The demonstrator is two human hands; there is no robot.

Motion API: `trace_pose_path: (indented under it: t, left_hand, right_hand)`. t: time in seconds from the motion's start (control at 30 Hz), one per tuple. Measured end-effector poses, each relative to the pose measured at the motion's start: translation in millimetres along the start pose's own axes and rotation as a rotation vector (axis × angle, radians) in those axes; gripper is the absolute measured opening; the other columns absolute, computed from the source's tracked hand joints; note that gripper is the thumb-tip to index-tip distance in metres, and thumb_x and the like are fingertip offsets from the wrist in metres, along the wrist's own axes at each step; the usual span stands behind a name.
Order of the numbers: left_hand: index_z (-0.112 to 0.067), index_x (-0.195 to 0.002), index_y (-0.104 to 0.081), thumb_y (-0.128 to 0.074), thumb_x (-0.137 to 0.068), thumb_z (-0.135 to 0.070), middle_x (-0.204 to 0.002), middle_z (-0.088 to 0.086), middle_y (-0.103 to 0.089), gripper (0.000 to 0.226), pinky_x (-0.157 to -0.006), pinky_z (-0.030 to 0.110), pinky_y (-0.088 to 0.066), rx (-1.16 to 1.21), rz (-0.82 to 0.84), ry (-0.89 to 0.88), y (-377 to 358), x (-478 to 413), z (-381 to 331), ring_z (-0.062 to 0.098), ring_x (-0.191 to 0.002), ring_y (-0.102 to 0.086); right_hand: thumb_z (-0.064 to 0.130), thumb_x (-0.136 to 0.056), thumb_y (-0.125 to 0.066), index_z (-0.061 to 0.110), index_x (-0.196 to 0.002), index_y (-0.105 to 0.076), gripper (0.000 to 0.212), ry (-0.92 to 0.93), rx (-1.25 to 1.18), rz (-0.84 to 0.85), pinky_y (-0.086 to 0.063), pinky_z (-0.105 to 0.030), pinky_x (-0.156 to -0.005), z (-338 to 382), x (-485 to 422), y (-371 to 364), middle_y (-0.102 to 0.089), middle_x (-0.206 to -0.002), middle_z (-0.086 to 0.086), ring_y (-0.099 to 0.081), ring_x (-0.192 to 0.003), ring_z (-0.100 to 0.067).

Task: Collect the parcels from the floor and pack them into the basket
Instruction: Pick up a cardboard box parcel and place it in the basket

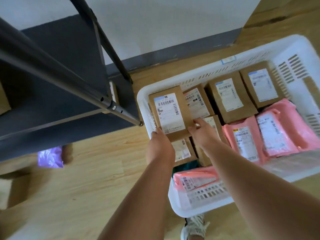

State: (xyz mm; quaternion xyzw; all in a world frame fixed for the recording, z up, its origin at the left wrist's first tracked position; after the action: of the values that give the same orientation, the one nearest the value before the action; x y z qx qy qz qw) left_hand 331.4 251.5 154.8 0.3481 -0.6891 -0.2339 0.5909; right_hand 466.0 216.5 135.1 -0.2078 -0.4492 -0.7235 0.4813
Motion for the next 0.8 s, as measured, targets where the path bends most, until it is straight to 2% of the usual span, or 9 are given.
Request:
trace_pose_path:
  t: [0.07,0.13,0.2,0.23,0.3,0.4,0.57,0.67,0.8]
  left_hand:
    - [-0.013,-0.136,-0.037,-0.045,-0.094,-0.002,-0.133,0.007,-0.04,0.044,-0.084,0.036,-0.048,-0.06,-0.141,-0.078,2.5,0.5,-0.4,0.025,-0.114,-0.051]
    - [-0.017,-0.138,-0.036,-0.048,-0.094,-0.008,-0.141,0.005,-0.034,0.046,-0.101,0.036,-0.039,-0.158,-0.283,-0.222,4.5,0.5,4.9,0.024,-0.127,-0.038]
    - [-0.016,-0.149,-0.025,-0.044,-0.096,-0.01,-0.158,0.005,-0.014,0.056,-0.119,0.038,-0.012,-0.249,-0.266,-0.322,5.3,-4.4,13.8,0.025,-0.146,-0.011]
    - [-0.015,-0.152,-0.018,-0.041,-0.097,-0.01,-0.162,0.004,-0.003,0.06,-0.12,0.038,0.001,-0.282,-0.218,-0.347,5.9,-6.6,16.3,0.024,-0.149,0.002]
    - [-0.014,-0.155,-0.008,-0.038,-0.097,-0.008,-0.163,0.003,0.008,0.065,-0.116,0.038,0.014,-0.34,-0.148,-0.362,8.1,-8.6,19.4,0.022,-0.149,0.015]
    - [-0.011,-0.155,0.001,-0.036,-0.097,-0.008,-0.162,0.006,0.013,0.069,-0.118,0.042,0.014,-0.416,-0.081,-0.356,10.4,-7.6,17.9,0.023,-0.148,0.02]
    - [-0.009,-0.153,0.013,-0.033,-0.099,-0.014,-0.159,0.01,0.024,0.072,-0.116,0.05,0.012,-0.542,0.022,-0.333,11.8,-14.8,11.9,0.025,-0.147,0.021]
    - [-0.009,-0.153,0.014,-0.034,-0.099,-0.016,-0.159,0.011,0.024,0.072,-0.115,0.052,0.012,-0.601,0.058,-0.321,11.8,-14.1,9.8,0.026,-0.148,0.019]
    - [-0.009,-0.154,0.006,-0.036,-0.099,-0.02,-0.161,0.013,0.012,0.07,-0.117,0.054,0.009,-0.664,0.025,-0.351,21.1,-15.6,2.5,0.028,-0.149,0.014]
  right_hand:
    - [0.028,-0.099,-0.051,0.024,-0.14,-0.044,0.042,0.015,0.006,-0.01,-0.05,-0.038,-0.079,2.1,-6.7,-3.5,-0.062,-0.122,-0.001,-0.06,-0.096,-0.021]
    - [0.029,-0.099,-0.051,0.024,-0.138,-0.045,0.04,0.046,0.065,-0.012,-0.052,-0.036,-0.071,3.8,-8.6,-6.4,-0.063,-0.109,0.001,-0.062,-0.086,-0.019]
    - [0.027,-0.098,-0.053,0.023,-0.137,-0.045,0.04,0.069,0.125,0.009,-0.048,-0.03,-0.059,3.6,-9.0,-9.1,-0.063,-0.101,0.002,-0.059,-0.071,-0.015]
    - [0.026,-0.097,-0.054,0.021,-0.137,-0.045,0.041,0.075,0.145,0.023,-0.047,-0.027,-0.056,2.3,-8.5,-9.6,-0.063,-0.1,0.003,-0.059,-0.068,-0.013]
    - [0.025,-0.097,-0.056,0.019,-0.138,-0.045,0.043,0.107,0.21,0.053,-0.049,-0.025,-0.058,1.8,-7.5,-9.1,-0.064,-0.104,0.003,-0.062,-0.074,-0.013]
    - [0.026,-0.097,-0.054,0.017,-0.138,-0.045,0.043,0.131,0.298,0.056,-0.048,-0.027,-0.065,3.6,-10.6,-9.4,-0.065,-0.116,0.0,-0.062,-0.086,-0.015]
    - [0.025,-0.099,-0.047,0.018,-0.133,-0.053,0.036,0.097,0.37,0.024,-0.05,-0.03,-0.062,7.0,-23.3,-13.5,-0.066,-0.108,-0.004,-0.061,-0.079,-0.018]
    - [0.027,-0.101,-0.044,0.02,-0.141,-0.046,0.041,0.074,0.438,0.042,-0.048,-0.028,-0.063,7.8,-23.0,-15.2,-0.064,-0.117,-0.006,-0.061,-0.086,-0.018]
    - [0.029,-0.101,-0.041,0.022,-0.15,-0.029,0.05,0.059,0.46,0.08,-0.055,-0.038,-0.078,15.3,-20.7,-15.1,-0.062,-0.116,-0.007,-0.063,-0.094,-0.024]
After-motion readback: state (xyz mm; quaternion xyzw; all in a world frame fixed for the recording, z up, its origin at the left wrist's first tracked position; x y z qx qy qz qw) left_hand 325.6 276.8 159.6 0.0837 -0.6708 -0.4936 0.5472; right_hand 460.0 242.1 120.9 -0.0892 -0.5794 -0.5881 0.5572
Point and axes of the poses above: each hand's wrist, its own x-axis away from the middle knuckle, its own y-axis out of the back of the hand, z = x × y, the point moved 2 cm from there along -x, towards the middle knuckle
